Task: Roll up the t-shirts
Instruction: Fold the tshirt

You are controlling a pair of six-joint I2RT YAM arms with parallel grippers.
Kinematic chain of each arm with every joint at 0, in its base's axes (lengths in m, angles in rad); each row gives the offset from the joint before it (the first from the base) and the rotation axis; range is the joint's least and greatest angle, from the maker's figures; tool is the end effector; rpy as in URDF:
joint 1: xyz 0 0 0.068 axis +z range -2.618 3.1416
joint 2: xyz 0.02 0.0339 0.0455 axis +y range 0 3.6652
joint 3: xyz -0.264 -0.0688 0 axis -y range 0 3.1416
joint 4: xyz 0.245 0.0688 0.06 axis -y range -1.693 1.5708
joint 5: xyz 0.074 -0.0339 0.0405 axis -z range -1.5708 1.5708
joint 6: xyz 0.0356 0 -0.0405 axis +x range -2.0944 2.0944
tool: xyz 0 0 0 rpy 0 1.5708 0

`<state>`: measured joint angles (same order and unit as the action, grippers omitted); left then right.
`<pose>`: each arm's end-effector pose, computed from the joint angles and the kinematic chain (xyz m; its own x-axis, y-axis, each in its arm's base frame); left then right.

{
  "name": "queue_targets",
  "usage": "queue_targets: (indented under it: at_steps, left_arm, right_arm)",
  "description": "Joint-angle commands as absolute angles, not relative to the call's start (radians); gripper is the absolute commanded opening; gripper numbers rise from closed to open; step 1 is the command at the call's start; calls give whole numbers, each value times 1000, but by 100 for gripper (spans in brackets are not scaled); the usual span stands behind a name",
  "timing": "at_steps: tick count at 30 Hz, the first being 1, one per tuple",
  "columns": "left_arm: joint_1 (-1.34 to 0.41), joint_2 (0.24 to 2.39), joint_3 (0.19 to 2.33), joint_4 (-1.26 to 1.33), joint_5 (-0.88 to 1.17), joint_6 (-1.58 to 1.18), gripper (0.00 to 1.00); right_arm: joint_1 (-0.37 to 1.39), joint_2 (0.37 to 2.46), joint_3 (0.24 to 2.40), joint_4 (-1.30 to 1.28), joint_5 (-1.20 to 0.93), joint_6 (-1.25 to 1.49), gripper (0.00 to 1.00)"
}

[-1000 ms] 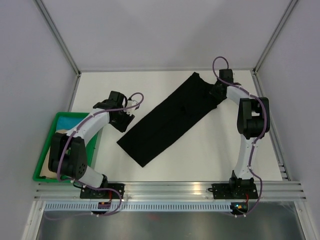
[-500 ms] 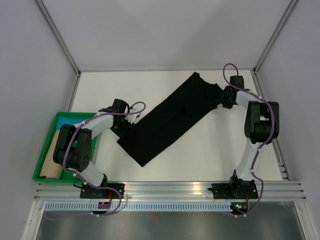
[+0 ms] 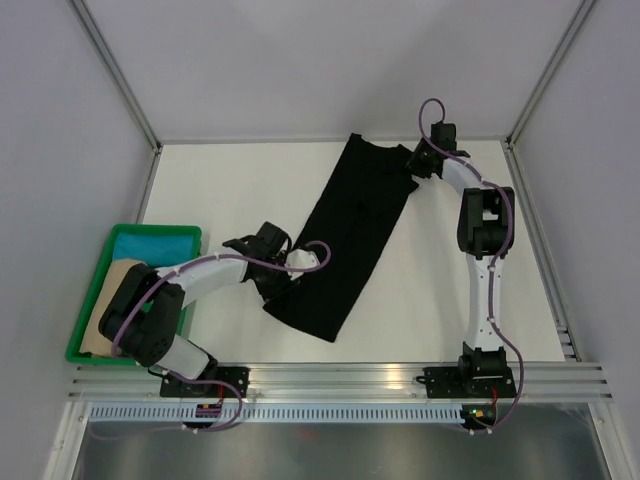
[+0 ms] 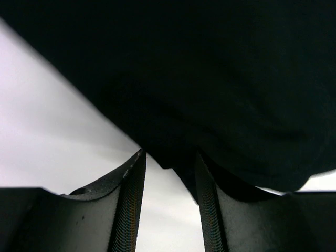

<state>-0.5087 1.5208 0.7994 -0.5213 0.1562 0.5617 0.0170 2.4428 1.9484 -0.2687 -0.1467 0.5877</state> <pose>0.2293 -0.1342 0.1571 -0.4202 0.8367 -0.3512 0.8846 0.4639 0.0470 0.5450 0.0145 0.1444 -0.6430 0.5376 -0.5454 0.2813 0.8282 0.4848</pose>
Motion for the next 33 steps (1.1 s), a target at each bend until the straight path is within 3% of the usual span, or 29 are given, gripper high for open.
queue_targets:
  at_steps: [1,5,11,18,21,28,31,33]
  left_arm:
    - [-639,1534,713,-620,302,624,48]
    - [-802,1551,722,-626,340,588,48]
    - [-854,1514,732,-650,376,584,49]
    - [-854,1393,799,-748,187,569,49]
    - [-854,1323,847,-845,83,563,49]
    - [-839,1097,903,-994,-57,606,49]
    - [-839,1075,911,-1011,-95,629,49]
    - [-839,1020,911,-939,-104,684,52]
  right_arm:
    - [90,2572,2135,-348,-179,620,33]
    - [121,2631,2259,-348,-160,644,38]
    - [115,2614,2319,-318,-137,611,42]
    - [112,2456,2321,-409,-77,387,47]
    - [113,2256,2144,-405,-61,325,48]
    - [124,1748,1452,-318,-150,350,47]
    - [121,1718,1374,-281,-133,347,48]
    - [115,1803,1464,-340,-173,344,44]
